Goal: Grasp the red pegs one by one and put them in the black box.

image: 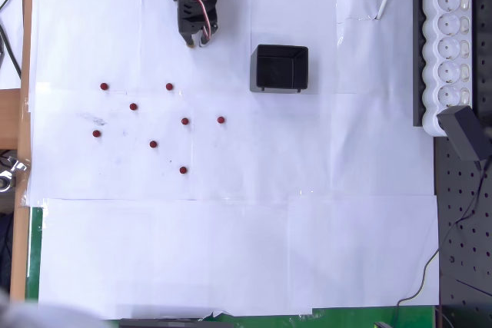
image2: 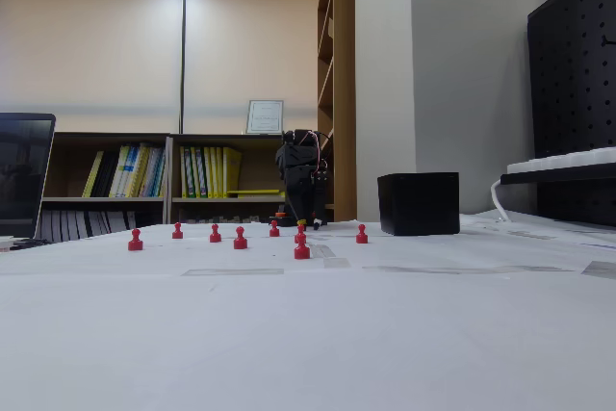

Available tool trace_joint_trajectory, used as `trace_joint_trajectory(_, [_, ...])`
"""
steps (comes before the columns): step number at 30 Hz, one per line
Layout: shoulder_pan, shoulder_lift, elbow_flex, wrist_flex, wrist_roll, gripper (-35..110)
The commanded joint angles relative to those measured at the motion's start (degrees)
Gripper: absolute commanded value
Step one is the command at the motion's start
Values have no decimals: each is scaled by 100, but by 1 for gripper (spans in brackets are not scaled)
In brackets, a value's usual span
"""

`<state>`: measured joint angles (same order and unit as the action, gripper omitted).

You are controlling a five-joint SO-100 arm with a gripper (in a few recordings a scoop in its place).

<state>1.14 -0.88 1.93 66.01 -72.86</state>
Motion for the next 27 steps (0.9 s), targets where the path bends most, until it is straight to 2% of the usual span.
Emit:
trace_joint_trajectory(1, [782, 1125, -44, -2127, 308, 5])
trace_joint_trajectory(3, [1090, 1644, -44, -2944, 396, 5])
trace_joint_trajectory(9, [1573, 3059, -9, -4553, 589, 5])
trace_joint_trajectory(14, [1661, 3524, 9, -4992, 501, 5])
trace_joint_trajectory(17, [1670, 3797, 9, -5212, 492, 14])
trace_joint_trajectory(21, [1635, 4166, 18, -5467, 510, 14])
trace_joint_trajectory(27, [1213, 4588, 26, -6117, -369, 17])
